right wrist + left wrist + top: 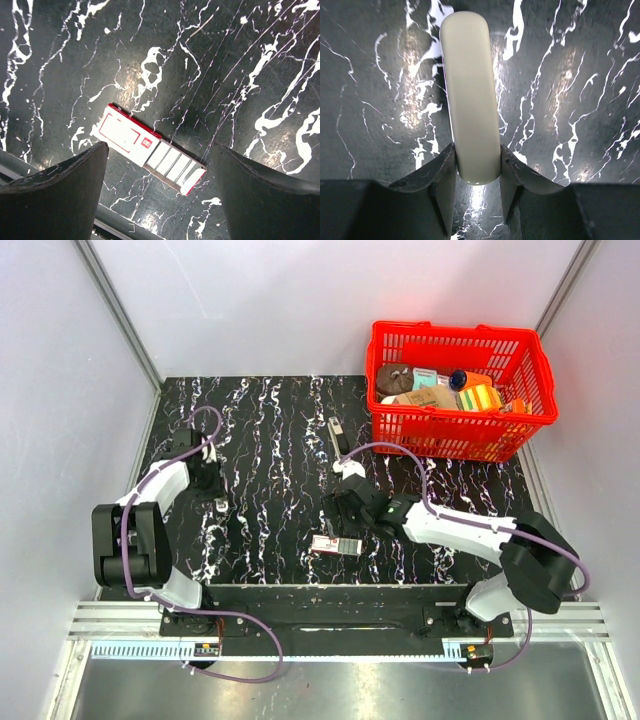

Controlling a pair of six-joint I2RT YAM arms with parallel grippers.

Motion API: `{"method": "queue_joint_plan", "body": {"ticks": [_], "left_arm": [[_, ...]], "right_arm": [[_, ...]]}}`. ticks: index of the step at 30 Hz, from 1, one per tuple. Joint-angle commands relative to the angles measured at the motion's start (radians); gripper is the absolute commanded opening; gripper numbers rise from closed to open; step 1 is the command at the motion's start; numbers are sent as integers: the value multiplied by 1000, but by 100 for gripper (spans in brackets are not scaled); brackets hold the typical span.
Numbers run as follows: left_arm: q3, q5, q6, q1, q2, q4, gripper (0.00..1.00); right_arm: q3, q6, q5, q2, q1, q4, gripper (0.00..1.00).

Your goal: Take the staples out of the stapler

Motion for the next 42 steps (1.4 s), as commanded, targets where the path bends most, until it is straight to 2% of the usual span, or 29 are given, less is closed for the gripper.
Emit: {"method": "queue_joint_plan", "body": {"ticks": [1, 4, 7, 9, 11, 14, 15, 19, 20, 25, 27, 30, 39, 42], "left_arm": [[-28, 29, 80, -16, -34, 2, 13], [-31, 84, 89, -20, -31, 4, 22], [-31, 127, 97, -26, -41, 1, 41], [-17, 141, 108, -26, -55, -16, 56], [4, 147, 124, -25, -84, -39, 71], [23, 139, 138, -20, -167, -56, 97], [26, 141, 167, -16, -198, -59, 99], [66, 155, 195, 15, -319, -98, 99], [74, 155, 198, 33, -342, -105, 99], [126, 200, 197, 193, -388, -147, 99], [149, 269, 207, 260, -365, -173, 90], [166, 302, 232, 326, -328, -202, 77], [114, 268, 357, 445, -261, -225, 63], [92, 228, 393, 458, -252, -222, 60]], "right_arm": [[67, 42, 1, 55, 20, 8, 89], [120, 52, 32, 99, 27, -41, 89], [204, 65, 80, 161, 35, -150, 91], [267, 69, 118, 201, 44, -211, 99], [339, 77, 168, 224, 58, -255, 99], [416, 244, 285, 241, 67, -278, 100], [433, 235, 247, 253, 63, -281, 100], [501, 63, 124, 336, 53, -250, 99], [530, 83, 127, 362, 53, -253, 99], [870, 75, 173, 587, 76, -425, 92], [991, 69, 170, 664, 89, -439, 91], [1143, 78, 146, 766, 106, -442, 91], [1609, 91, 63, 1073, 142, -522, 90], [1715, 98, 37, 1146, 144, -529, 89]]}}
